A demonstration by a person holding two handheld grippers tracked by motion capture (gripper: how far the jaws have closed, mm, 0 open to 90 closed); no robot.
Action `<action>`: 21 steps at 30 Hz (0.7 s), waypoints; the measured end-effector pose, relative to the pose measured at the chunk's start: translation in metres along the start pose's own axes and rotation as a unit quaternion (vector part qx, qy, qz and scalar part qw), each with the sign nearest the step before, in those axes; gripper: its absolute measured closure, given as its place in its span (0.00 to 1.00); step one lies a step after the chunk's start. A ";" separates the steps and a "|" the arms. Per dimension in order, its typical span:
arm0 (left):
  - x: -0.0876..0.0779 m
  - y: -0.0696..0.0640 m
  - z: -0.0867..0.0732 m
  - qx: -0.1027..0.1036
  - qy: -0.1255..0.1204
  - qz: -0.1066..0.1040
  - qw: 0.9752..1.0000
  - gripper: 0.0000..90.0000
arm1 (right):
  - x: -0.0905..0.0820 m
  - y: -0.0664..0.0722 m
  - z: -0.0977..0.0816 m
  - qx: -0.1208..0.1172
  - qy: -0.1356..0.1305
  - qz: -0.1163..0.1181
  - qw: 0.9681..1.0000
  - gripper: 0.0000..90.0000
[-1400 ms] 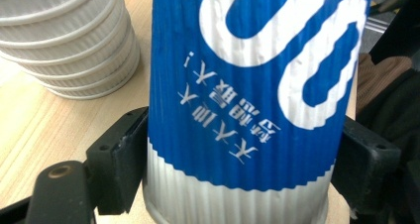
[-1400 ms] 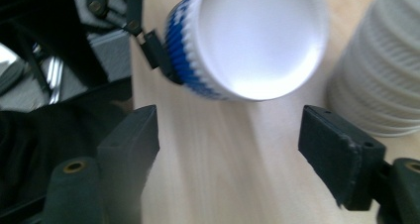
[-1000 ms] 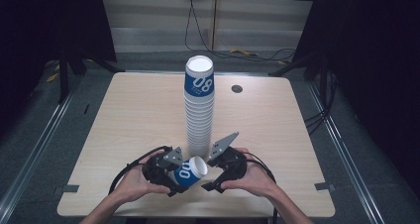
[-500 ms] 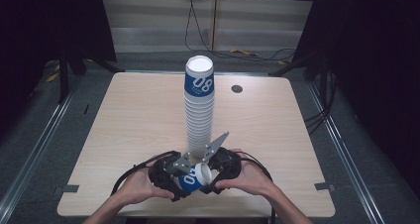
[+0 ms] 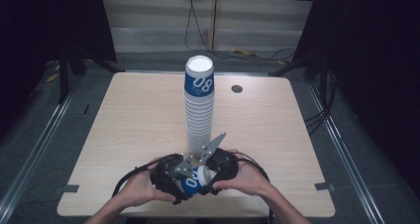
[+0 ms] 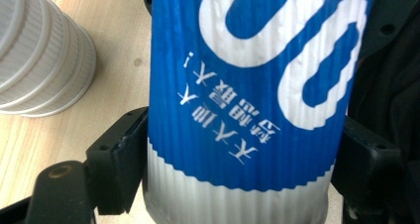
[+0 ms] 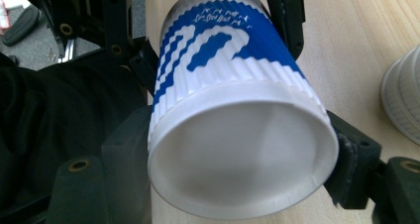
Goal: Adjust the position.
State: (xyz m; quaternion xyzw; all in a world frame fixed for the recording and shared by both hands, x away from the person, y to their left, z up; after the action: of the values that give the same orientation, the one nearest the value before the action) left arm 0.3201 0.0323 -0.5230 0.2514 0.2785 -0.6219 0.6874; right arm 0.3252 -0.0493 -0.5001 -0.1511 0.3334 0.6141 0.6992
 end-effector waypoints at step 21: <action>-0.006 0.008 0.003 0.020 -0.047 0.021 0.998 0.18 | -0.006 -0.001 0.002 -0.009 -0.012 -0.014 1.000 0.33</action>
State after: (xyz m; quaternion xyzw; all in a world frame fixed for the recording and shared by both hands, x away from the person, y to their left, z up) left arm 0.3283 0.0354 -0.5165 0.2410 0.2282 -0.6236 0.7078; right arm 0.3266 -0.0526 -0.4947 -0.1547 0.3176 0.6089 0.7103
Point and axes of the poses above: each handheld gripper's, and its own axes: x roughly forward along the jaws, z roughly out of its top, y roughly to its left, the point moved 9 cm from there along x, roughly forward along the jaws, and after that the axes turned 14 degrees about -y, right-handed, at the moved point
